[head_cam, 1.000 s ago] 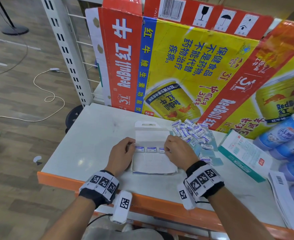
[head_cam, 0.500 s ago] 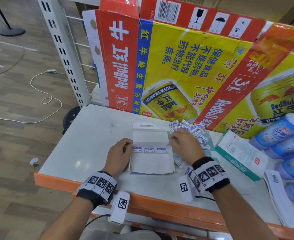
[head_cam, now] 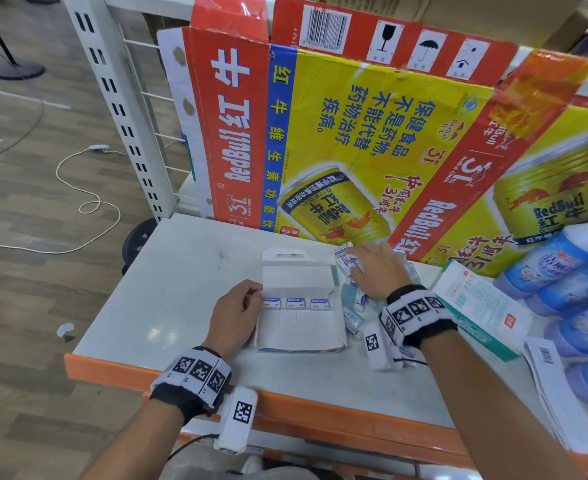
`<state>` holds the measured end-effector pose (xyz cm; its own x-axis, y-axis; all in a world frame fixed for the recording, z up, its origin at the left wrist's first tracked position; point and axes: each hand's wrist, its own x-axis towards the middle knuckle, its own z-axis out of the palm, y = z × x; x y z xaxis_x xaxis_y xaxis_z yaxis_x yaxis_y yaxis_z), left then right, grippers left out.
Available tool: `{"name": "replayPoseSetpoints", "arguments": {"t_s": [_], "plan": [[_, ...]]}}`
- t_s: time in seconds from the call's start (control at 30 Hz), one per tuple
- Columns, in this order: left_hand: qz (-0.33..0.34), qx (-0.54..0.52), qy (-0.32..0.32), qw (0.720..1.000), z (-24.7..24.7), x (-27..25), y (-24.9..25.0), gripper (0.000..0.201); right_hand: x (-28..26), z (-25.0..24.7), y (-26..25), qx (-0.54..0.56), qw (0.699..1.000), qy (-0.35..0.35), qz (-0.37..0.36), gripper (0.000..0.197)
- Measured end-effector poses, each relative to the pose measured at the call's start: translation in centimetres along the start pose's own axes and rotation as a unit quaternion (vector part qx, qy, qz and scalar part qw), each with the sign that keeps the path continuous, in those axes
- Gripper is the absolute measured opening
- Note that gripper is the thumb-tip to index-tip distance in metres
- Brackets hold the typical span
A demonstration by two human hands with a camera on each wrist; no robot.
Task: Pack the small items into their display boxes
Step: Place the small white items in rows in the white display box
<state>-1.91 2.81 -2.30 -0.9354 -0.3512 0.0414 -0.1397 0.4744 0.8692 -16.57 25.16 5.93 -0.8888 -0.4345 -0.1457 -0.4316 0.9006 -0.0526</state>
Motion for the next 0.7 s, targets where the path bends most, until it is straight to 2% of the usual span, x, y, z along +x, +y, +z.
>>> {"name": "replayPoseSetpoints", "arguments": {"t_s": [0.1, 0.2, 0.27, 0.4, 0.53, 0.63, 0.7], "plan": [[0.003, -0.002, 0.005, 1.0, -0.1, 0.0, 0.0, 0.014, 1.8, -0.5, -0.8, -0.007, 0.998, -0.056, -0.043, 0.046], [0.007, -0.004, 0.006, 1.0, -0.1, 0.0, 0.0, 0.014, 3.1, -0.6, -1.1, -0.035, 0.992, -0.116, -0.034, 0.052], [0.005, -0.003, 0.012, 1.0, -0.1, 0.0, 0.0, 0.013, 3.5, -0.3, -1.1, -0.046, 0.992, -0.115, -0.024, 0.053], [0.007, 0.0, 0.015, 1.0, 0.0, 0.0, 0.0, 0.012, 3.6, 0.5, -0.6, -0.033, 0.998, -0.036, -0.033, 0.041], [0.005, -0.001, 0.014, 1.0, 0.1, 0.1, -0.1, 0.013, 2.6, 0.3, -0.1, 0.12, 0.989, 0.078, -0.03, 0.016], [0.005, -0.004, 0.014, 1.0, 0.1, 0.1, -0.1, 0.013, 1.0, -0.2, -0.4, 0.188, 0.975, 0.109, -0.039, 0.015], [0.004, -0.004, 0.013, 1.0, 0.1, 0.1, -0.1, 0.013, -0.4, -0.4, -1.2, 0.216, 0.969, 0.106, -0.055, 0.015]]}}
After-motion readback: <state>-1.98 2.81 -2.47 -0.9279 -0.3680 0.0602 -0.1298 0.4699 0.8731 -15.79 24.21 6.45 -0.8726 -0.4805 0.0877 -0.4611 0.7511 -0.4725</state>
